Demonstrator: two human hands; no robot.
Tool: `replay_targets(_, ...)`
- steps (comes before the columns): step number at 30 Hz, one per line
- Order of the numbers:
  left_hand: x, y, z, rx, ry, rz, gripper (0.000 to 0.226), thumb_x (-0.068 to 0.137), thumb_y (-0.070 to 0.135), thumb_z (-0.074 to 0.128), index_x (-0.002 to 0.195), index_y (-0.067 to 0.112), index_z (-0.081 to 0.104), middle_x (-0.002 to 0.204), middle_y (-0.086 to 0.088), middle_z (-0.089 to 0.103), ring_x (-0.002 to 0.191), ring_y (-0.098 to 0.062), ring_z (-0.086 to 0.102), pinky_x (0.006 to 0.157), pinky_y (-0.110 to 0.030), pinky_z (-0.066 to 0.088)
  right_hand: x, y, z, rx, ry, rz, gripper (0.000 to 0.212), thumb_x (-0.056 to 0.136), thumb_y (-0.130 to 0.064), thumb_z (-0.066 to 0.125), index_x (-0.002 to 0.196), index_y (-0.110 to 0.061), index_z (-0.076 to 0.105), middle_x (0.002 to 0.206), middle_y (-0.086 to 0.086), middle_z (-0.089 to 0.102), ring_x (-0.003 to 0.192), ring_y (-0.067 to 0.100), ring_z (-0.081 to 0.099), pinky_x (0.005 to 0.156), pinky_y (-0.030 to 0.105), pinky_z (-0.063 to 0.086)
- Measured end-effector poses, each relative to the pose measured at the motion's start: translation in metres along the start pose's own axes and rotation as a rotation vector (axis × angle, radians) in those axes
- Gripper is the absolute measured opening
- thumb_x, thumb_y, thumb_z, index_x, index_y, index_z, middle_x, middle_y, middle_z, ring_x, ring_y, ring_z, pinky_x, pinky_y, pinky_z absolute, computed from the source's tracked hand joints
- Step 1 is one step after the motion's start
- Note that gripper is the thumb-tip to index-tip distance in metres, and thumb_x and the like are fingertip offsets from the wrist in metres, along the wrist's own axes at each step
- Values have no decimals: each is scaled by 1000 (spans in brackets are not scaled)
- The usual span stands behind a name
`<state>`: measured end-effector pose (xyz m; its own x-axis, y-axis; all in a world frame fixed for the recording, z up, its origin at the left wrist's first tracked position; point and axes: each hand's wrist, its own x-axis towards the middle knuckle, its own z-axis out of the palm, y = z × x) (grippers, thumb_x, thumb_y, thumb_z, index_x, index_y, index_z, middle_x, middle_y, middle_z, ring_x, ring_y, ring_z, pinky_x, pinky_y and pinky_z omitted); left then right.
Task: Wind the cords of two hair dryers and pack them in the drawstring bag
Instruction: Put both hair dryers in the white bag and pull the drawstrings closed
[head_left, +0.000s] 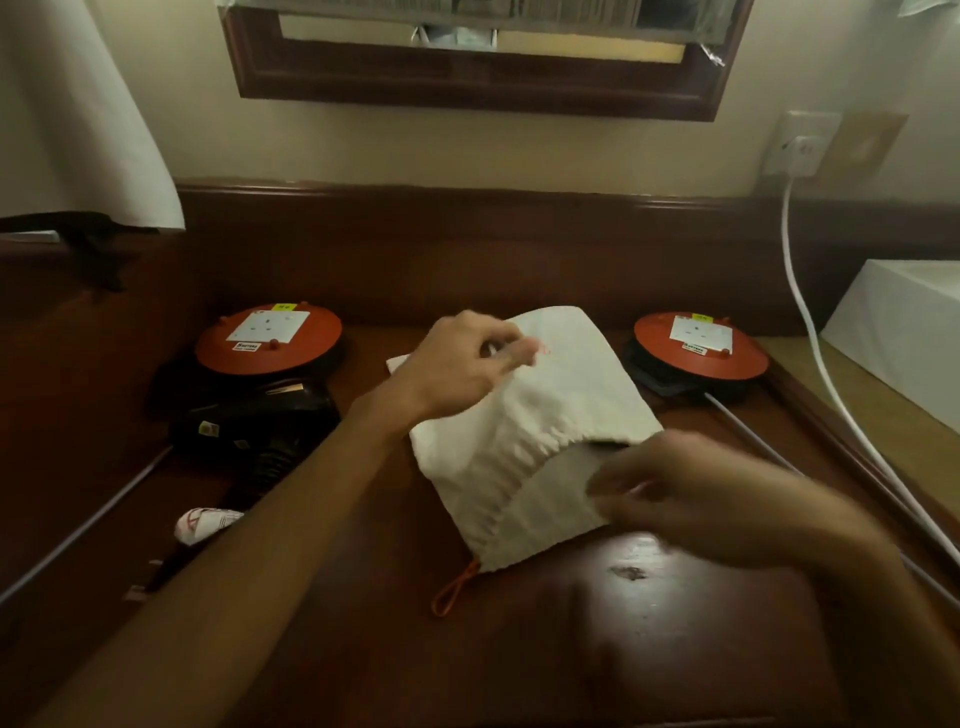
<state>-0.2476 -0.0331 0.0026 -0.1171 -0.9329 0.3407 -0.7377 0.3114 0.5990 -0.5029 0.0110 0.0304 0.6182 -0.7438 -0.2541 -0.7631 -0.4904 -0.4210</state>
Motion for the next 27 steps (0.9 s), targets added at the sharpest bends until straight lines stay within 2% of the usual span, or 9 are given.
replay_targets(3, -5, -50, 42, 278, -42, -332, 46, 105, 53, 39, 136, 26, 58, 140, -7, 56, 131, -30, 51, 108, -47, 43, 13, 2, -36, 275, 396, -120, 17, 100, -14, 58, 102, -19, 74, 90, -5, 77, 81, 7, 75, 59, 27, 61)
replay_targets(5, -15, -71, 69, 371, -159, -429, 55, 107, 54, 27, 155, 27, 34, 163, -14, 31, 150, -37, 27, 122, -53, 21, 62, 9, -32, 187, 624, -105, 22, 100, -9, 55, 110, -16, 73, 100, 0, 77, 93, 13, 74, 72, 33, 61)
replay_targets(6, -21, -79, 79, 391, -199, -434, 58, 107, 54, 22, 160, 29, 23, 169, -15, 16, 156, -37, 12, 126, -54, 8, 91, 14, -24, 65, 633, -88, 26, 98, -8, 54, 117, -16, 71, 113, 2, 75, 105, 17, 70, 84, 36, 58)
replay_targets(9, -32, -94, 93, 451, -241, -431, 68, 103, 65, 15, 163, 35, 4, 172, -14, -11, 157, -32, -20, 125, -53, -14, 163, 37, 12, -297, 418, -61, 41, 98, -7, 49, 134, -17, 64, 145, 3, 58, 133, 24, 51, 110, 41, 44)
replay_targets(13, -31, -100, 89, 491, -274, -413, 72, 100, 71, 16, 162, 39, -1, 172, -11, -14, 156, -29, -23, 125, -52, -16, 197, 62, 36, -664, 309, -58, 52, 99, -10, 43, 151, -12, 43, 165, 5, 29, 156, 24, 12, 121, 47, 25)
replay_targets(16, -32, -108, 85, 515, -273, -385, 74, 97, 74, 17, 162, 42, -1, 172, -8, -13, 156, -26, -22, 125, -49, -15, 198, 72, 46, -786, 246, 41, 61, 103, -24, 30, 161, -18, 14, 171, 1, -2, 156, 27, -12, 122, 58, 15)
replay_targets(19, -30, -116, 79, 525, -283, -382, 75, 96, 77, 17, 161, 45, -1, 172, -3, -13, 157, -24, -19, 127, -47, -11, 200, 72, 48, -964, 186, 96, 63, 105, -40, 25, 162, -20, 7, 170, 2, -11, 153, 36, -20, 120, 65, 4)
replay_targets(21, -30, -118, 77, 532, -287, -377, 76, 95, 78, 17, 161, 46, -1, 173, -1, -12, 158, -24, -18, 127, -46, -8, 201, 72, 45, -1025, 152, 86, 63, 105, -41, 23, 162, -18, 6, 170, 5, -11, 153, 38, -21, 121, 66, 2)
replay_targets(27, -29, -105, 58, 498, -366, -405, 78, 95, 79, 19, 162, 43, 2, 173, -2, -6, 159, -25, -13, 128, -46, -6, 191, 74, 36, -850, 157, 4, 61, 103, -31, 30, 161, -17, 15, 171, 3, -3, 154, 36, -18, 123, 61, 3)
